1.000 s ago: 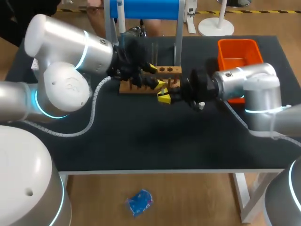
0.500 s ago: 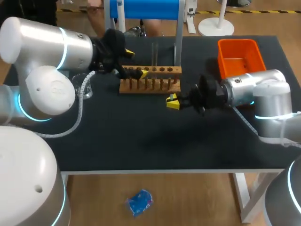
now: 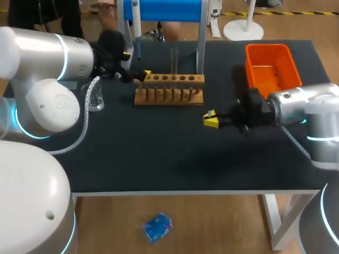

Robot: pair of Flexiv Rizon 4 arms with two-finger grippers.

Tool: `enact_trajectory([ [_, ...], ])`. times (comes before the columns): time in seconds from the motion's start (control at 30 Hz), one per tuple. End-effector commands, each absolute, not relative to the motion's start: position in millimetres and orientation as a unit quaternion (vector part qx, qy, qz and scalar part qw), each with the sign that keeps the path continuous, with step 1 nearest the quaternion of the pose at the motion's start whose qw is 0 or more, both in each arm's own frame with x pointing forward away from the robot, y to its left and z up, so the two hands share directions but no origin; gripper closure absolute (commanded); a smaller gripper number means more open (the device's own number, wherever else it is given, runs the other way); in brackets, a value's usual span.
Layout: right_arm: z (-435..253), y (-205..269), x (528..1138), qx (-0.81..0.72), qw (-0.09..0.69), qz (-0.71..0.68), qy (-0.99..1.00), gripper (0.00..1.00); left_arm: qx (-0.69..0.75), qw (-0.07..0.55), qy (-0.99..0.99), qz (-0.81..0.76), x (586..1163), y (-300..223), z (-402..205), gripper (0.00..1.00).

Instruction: Invert the test tube, pick up the pipette, mount the tip to pipette, aspirate from beaker and dispense into the tube, eject the tip, return the pipette, and cap with the stopper.

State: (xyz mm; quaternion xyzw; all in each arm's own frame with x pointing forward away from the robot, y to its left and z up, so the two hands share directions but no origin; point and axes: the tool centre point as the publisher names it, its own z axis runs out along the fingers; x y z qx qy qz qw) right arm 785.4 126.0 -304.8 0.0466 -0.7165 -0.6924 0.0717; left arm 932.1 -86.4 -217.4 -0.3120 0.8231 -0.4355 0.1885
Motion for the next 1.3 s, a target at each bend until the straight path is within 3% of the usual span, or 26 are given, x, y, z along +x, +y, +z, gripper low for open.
enact_trajectory([
  [0.03, -302.9, 108.6, 772.8, 0.045, 0.06, -0.685, -0.725, 1.0, -0.322, 0.197, 0.821, -0.428, 935.3, -90.0, -220.7, 0.0],
  [0.63, -302.9, 108.6, 772.8, 0.045, 0.06, -0.685, -0.725, 1.0, -0.322, 0.197, 0.821, -0.428, 935.3, -90.0, -220.7, 0.0],
  [1.1, -302.9, 108.6, 772.8, 0.045, 0.06, -0.685, -0.725, 1.0, -0.418, 0.317, 0.71, -0.469, 1010.7, -75.1, -213.6, 0.0],
  [1.3, -302.9, 108.6, 772.8, 0.045, 0.06, -0.685, -0.725, 1.0, -0.427, 0.337, 0.686, -0.483, 1043.7, -78.6, -209.8, 0.0],
])
